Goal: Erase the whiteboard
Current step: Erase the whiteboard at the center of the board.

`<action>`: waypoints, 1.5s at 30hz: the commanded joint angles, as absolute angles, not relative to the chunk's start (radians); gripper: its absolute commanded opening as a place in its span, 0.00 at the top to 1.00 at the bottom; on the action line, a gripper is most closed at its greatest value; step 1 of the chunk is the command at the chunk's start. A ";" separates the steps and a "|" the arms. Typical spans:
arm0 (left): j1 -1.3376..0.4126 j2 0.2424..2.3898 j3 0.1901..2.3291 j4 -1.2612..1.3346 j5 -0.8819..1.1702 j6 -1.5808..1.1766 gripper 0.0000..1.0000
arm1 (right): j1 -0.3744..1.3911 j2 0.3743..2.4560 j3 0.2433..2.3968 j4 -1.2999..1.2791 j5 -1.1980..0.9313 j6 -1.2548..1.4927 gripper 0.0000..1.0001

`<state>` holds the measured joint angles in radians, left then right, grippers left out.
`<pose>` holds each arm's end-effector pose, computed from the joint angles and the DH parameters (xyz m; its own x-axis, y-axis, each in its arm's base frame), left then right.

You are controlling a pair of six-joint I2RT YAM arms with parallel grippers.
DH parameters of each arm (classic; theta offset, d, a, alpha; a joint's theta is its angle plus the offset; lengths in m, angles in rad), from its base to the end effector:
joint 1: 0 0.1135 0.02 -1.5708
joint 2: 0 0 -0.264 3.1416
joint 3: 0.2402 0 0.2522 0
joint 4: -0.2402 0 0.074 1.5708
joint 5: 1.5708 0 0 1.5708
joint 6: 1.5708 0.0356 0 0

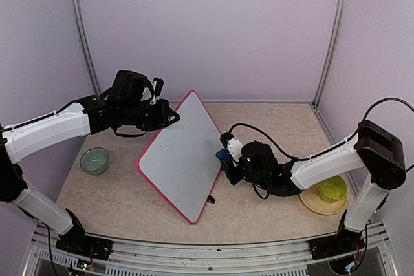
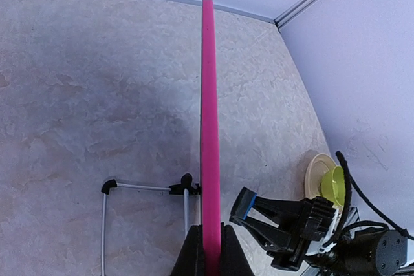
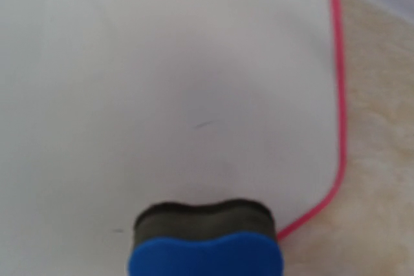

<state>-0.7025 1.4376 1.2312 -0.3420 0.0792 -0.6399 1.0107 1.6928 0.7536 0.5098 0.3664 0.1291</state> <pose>0.2504 -0.2157 0.3266 -0.7345 -0.1581 -0.6599 0.3204 0.7764 -0.5426 0.1929 0.2835 0.1686 -0.2989 -0.2504 -0.9209 -0.5843 0.8110 -0.0309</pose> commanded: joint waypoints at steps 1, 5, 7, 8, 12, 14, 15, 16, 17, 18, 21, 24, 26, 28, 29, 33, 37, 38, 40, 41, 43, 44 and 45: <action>-0.695 1.440 1.220 -0.230 0.114 -0.655 1.00 | 1.006 1.779 0.801 0.588 0.343 0.122 1.00; -0.693 1.447 1.203 -0.218 0.116 -0.657 1.00 | 1.006 1.839 0.828 0.604 0.327 0.126 1.00; -0.691 1.450 1.203 -0.215 0.115 -0.657 1.00 | 1.007 1.856 0.828 0.618 0.304 0.129 1.00; -0.690 1.450 1.203 -0.215 0.114 -0.656 1.00 | 1.007 1.863 0.826 0.630 0.288 0.130 1.00; -0.690 1.458 1.198 -0.208 0.116 -0.656 1.00 | 1.017 1.875 0.811 0.661 0.251 0.134 1.00; -0.691 1.462 1.195 -0.203 0.117 -0.657 1.00 | 1.027 1.879 0.803 0.671 0.249 0.132 1.00; -0.691 1.463 1.194 -0.202 0.117 -0.657 1.00 | 1.033 1.879 0.798 0.675 0.245 0.131 1.00; -0.690 1.463 1.192 -0.200 0.116 -0.657 1.00 | 1.041 1.880 0.791 0.680 0.239 0.127 1.00; -0.690 1.463 1.193 -0.199 0.113 -0.657 1.00 | 1.048 1.881 0.786 0.687 0.235 0.125 1.00; -0.689 1.465 1.191 -0.199 0.112 -0.656 1.00 | 1.060 1.883 0.780 0.691 0.235 0.122 1.00; -0.689 1.466 1.191 -0.198 0.111 -0.658 1.00 | 1.092 1.897 0.774 0.692 0.243 0.123 1.00; -0.686 1.464 1.192 -0.198 0.109 -0.658 1.00 | 1.125 1.907 0.764 0.695 0.268 0.126 1.00; -0.686 1.462 1.191 -0.199 0.107 -0.660 1.00 | 1.144 1.909 0.754 0.701 0.280 0.129 1.00; -0.684 1.461 1.191 -0.198 0.107 -0.660 1.00 | 1.163 1.909 0.746 0.709 0.288 0.128 1.00; -0.684 1.460 1.190 -0.199 0.108 -0.660 1.00 | 1.171 1.907 0.742 0.713 0.288 0.125 1.00; -0.683 1.455 1.189 -0.201 0.106 -0.660 1.00 | 1.216 1.895 0.731 0.733 0.284 0.102 1.00; -0.683 1.453 1.188 -0.199 0.106 -0.662 1.00 | 1.263 1.865 0.721 0.749 0.277 0.086 1.00; -0.683 1.453 1.186 -0.198 0.106 -0.661 1.00 | 1.272 1.859 0.720 0.753 0.275 0.085 1.00; -0.683 1.453 1.186 -0.198 0.107 -0.661 1.00 | 1.285 1.850 0.717 0.762 0.276 0.080 1.00; -0.683 1.452 1.184 -0.197 0.108 -0.662 1.00 | 1.288 1.847 0.715 0.765 0.277 0.080 1.00; -0.683 1.451 1.181 -0.198 0.107 -0.661 1.00 | 1.289 1.838 0.711 0.770 0.291 0.080 1.00; -0.683 1.450 1.180 -0.197 0.108 -0.661 1.00 | 1.287 1.833 0.707 0.771 0.307 0.079 1.00; -0.683 1.450 1.181 -0.197 0.108 -0.661 1.00 | 1.285 1.824 0.700 0.774 0.323 0.078 1.00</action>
<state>-0.6765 1.4490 1.1950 -0.2844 0.1081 -0.6506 1.2617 1.8465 0.7204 0.7609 0.3862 0.0925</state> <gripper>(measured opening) 0.046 0.214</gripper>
